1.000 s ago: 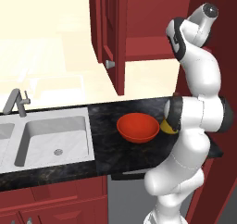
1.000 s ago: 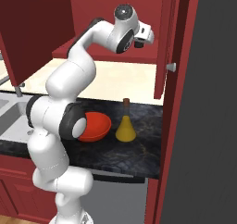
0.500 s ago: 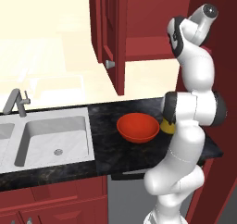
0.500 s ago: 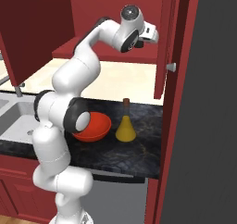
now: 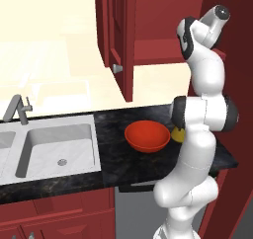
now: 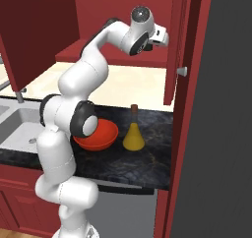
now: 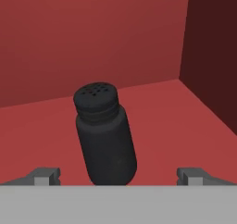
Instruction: Retrieve the bottle and the shaker from the cabinet and place them next to the mixing bowl on the counter. Then add garlic from the fridge to the mixing bowl.
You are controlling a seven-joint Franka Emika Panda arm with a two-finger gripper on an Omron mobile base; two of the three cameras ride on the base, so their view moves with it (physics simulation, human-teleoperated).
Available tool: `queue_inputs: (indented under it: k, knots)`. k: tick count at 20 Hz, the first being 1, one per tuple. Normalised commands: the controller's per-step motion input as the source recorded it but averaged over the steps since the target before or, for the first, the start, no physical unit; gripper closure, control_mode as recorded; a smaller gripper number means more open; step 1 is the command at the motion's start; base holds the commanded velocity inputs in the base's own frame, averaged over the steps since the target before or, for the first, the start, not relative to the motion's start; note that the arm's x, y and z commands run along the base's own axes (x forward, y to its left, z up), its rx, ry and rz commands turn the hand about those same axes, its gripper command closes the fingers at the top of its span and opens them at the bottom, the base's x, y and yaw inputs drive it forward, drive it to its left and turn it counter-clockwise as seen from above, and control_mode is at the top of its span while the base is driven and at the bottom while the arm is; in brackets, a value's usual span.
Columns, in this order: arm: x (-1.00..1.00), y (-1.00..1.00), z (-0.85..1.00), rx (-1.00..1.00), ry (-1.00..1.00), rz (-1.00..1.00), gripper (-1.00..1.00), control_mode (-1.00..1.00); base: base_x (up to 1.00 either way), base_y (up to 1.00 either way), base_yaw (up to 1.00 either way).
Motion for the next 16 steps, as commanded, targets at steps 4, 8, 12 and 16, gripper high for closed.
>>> queue_inputs:
  k: [4,8,12,16]
  knots:
    - [0.31,0.0,-0.15,0.0,0.0,0.06,-1.0,-1.0,0.0,0.0,0.0]
    - [0.13,0.0,-0.03,0.0,0.0,0.07,-1.0,-1.0,0.0,0.0,0.0]
    - [0.16,0.0,0.0,0.0,0.0,0.06,-1.0,-1.0,0.0,0.0,0.0]
    - [0.24,0.0,-0.05,0.0,0.0,0.05,-1.0,-1.0,0.0,0.0,0.0]
